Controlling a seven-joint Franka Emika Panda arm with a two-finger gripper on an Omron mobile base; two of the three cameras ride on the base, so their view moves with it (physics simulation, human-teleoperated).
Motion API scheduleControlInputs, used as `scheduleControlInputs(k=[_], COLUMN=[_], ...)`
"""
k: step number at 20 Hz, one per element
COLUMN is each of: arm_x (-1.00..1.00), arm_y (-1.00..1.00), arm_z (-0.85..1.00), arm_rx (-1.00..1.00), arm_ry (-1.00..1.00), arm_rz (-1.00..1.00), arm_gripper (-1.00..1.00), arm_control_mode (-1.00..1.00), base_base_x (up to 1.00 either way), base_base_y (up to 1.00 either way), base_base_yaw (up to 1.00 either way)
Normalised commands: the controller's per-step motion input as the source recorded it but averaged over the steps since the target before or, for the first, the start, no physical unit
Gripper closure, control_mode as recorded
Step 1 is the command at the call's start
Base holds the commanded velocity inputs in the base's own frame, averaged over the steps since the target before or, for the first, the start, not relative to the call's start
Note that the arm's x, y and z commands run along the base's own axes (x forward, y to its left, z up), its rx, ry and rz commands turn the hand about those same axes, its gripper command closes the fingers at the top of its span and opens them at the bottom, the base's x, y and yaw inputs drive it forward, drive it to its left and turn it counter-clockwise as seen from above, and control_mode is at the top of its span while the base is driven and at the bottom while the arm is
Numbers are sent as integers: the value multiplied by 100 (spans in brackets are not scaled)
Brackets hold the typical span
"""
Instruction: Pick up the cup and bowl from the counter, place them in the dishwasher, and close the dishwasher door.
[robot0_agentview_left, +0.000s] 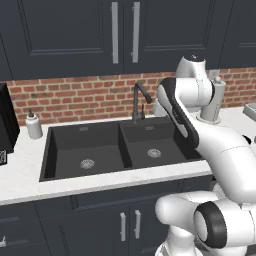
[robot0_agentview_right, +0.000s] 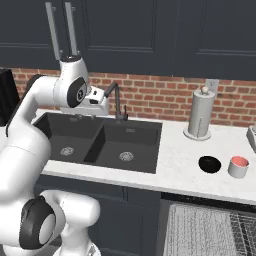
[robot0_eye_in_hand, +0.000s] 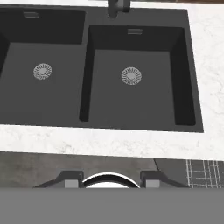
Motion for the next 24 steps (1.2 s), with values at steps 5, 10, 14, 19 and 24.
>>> scheduleControlInputs(k=[5, 10, 14, 19, 24], arm_x=[0, 0, 0, 0, 0], arm_y=[0, 0, 0, 0, 0], arm_z=[0, 0, 0, 0, 0], arm_rx=[0, 0, 0, 0, 0], arm_ry=[0, 0, 0, 0, 0], arm_rz=[0, 0, 0, 0, 0], arm_gripper=[-100, -100, -100, -100, -100], arm_control_mode=[100, 100, 100, 100, 100], base_base_x=[-4, 0, 0, 2, 6], base_base_y=[0, 0, 3, 14, 35], base_base_yaw=[-4, -38, -61, -66, -60])
